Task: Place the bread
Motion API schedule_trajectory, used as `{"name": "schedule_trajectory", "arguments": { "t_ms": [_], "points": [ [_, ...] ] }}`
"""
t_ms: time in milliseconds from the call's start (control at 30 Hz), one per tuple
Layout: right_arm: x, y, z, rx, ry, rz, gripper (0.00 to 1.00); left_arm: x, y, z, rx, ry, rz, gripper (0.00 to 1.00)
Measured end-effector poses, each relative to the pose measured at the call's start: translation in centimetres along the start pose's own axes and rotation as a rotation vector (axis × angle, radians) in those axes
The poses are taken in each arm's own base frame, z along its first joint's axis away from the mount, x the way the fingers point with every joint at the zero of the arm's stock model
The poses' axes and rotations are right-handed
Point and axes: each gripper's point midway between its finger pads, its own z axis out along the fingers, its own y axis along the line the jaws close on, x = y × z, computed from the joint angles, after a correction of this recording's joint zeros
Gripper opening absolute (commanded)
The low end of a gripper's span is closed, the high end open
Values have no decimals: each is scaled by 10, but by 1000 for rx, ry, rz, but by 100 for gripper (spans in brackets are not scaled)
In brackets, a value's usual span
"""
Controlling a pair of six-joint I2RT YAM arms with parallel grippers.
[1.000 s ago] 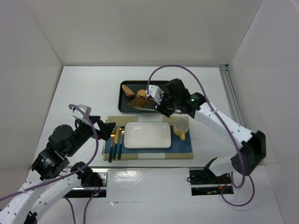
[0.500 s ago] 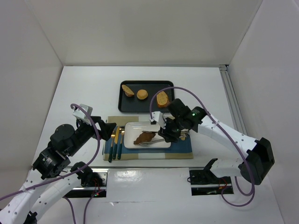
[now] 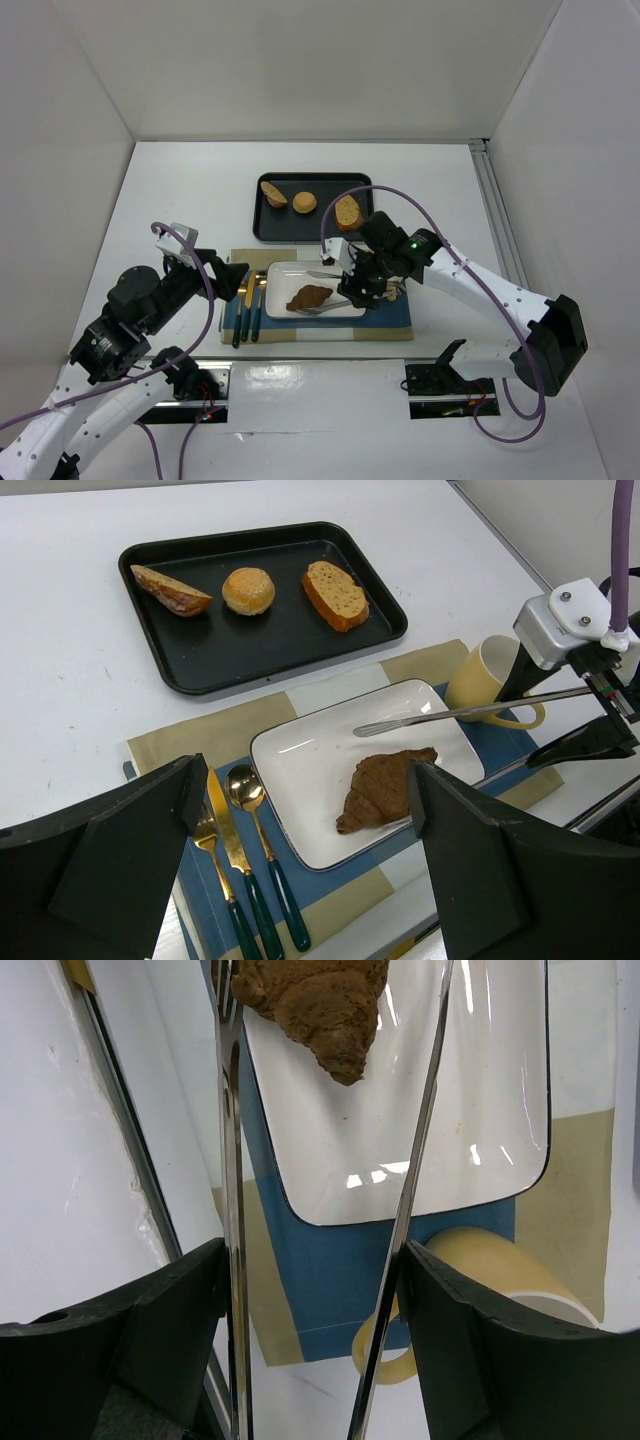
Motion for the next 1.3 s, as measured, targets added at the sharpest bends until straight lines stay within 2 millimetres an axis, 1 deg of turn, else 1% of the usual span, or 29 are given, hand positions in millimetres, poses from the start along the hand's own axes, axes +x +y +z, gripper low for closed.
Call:
{"name": "schedule_trajectory", "arguments": {
  "t_ms": [200, 300, 400, 533, 600, 700, 767, 833, 900, 967, 1033, 1067, 1133, 1200, 1300],
  "points": [
    [-4, 0, -4, 0, -5, -2, 76, 0, 0, 0, 0, 0, 0, 100],
    [-20, -2, -16, 4, -44, -14, 75, 0, 0, 0, 0, 0, 0, 100],
    [-45, -5, -36, 18, -123, -34, 75, 0, 0, 0, 0, 0, 0, 100],
    [-65, -15, -69, 81, -224, -48, 73, 0, 0, 0, 0, 0, 0, 100],
    [-68, -27, -86, 158, -263, -38, 72, 0, 0, 0, 0, 0, 0, 100],
    [-60, -58, -111, 325, -303, 13, 71, 0, 0, 0, 0, 0, 0, 100],
    [-46, -90, -126, 470, -331, 82, 69, 0, 0, 0, 0, 0, 0, 100],
    [-22, -126, -140, 613, -344, 183, 69, 0, 0, 0, 0, 0, 0, 100],
    [15, -160, -152, 746, -328, 305, 69, 0, 0, 0, 0, -1, 0, 100],
    [51, -185, -159, 841, -312, 423, 69, -1, 0, -1, 1, -4, 0, 100],
    [83, -206, -164, 913, -291, 526, 68, -1, 0, -1, 1, -5, -1, 100],
    [96, -215, -164, 941, -284, 565, 68, -1, 0, -1, 1, -5, -1, 100],
    [123, -231, -158, 977, -255, 643, 68, -2, 0, -3, 2, -10, -1, 100],
    [146, -242, -144, 978, -219, 709, 68, -3, 0, -4, 4, -18, -2, 100],
    [174, -249, -120, 947, -155, 787, 70, -4, 0, -5, 6, -22, -3, 100]
  ]
}}
